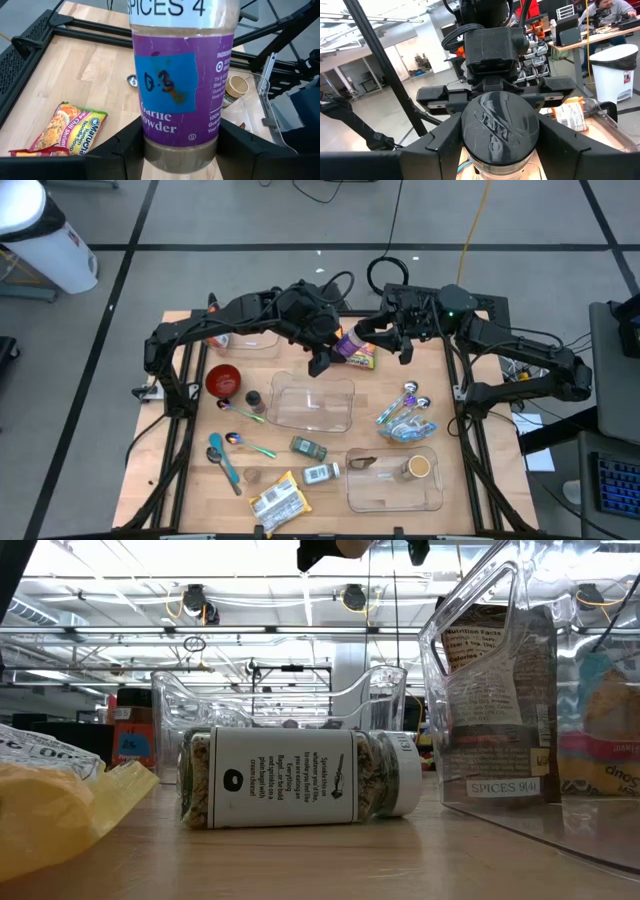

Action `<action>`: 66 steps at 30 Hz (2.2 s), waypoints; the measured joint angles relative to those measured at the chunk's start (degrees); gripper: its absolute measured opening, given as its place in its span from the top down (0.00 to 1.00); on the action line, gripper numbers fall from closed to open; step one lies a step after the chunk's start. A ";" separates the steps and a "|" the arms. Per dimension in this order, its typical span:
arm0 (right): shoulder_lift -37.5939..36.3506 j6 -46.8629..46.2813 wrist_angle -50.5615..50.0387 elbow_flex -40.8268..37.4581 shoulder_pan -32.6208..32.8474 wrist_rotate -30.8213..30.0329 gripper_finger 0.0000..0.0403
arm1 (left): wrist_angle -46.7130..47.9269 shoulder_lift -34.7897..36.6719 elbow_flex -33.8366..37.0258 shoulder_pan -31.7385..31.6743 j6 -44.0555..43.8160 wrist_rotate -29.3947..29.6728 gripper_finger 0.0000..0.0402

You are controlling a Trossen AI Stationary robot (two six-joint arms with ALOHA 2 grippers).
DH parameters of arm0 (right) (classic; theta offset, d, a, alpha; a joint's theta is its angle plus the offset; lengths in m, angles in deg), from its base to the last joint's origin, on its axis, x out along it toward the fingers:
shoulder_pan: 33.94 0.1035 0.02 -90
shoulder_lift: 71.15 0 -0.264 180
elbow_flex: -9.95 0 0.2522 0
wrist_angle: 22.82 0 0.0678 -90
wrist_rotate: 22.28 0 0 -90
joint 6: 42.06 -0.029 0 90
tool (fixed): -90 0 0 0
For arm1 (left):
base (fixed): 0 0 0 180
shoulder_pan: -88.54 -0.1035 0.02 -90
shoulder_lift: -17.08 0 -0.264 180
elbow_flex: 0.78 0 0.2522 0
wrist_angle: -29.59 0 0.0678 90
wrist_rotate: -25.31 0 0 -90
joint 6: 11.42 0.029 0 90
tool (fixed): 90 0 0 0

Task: Pick & Place Food Item
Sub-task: Put the purple seasoning bottle into the bottom transparent bin

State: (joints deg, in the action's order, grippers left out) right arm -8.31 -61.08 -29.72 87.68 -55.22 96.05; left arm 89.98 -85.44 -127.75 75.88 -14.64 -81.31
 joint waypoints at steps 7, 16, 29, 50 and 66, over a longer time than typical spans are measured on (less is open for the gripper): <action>-1.10 0.23 -0.47 -0.02 0.02 0.12 0.51 | -0.65 0.00 0.00 0.41 -0.29 0.18 0.45; -4.91 1.88 -3.99 -0.07 -0.42 0.15 0.51 | -4.04 0.98 -0.04 0.14 -1.11 -3.45 0.39; -7.09 1.93 -4.78 0.02 -0.31 -2.14 0.51 | -8.89 3.89 -0.04 -0.20 -0.35 -3.67 0.38; -4.73 1.74 -3.44 0.05 1.42 -2.99 0.51 | -9.76 1.16 0.06 0.02 1.59 -2.19 0.38; -0.72 1.75 -4.14 -0.17 3.86 -0.97 0.51 | -15.45 1.40 -0.13 -0.22 -0.77 -1.34 0.25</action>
State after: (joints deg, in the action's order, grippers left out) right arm -9.04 -59.34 -33.87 87.50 -51.36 95.09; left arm 74.53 -84.04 -127.88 75.65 -15.40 -82.65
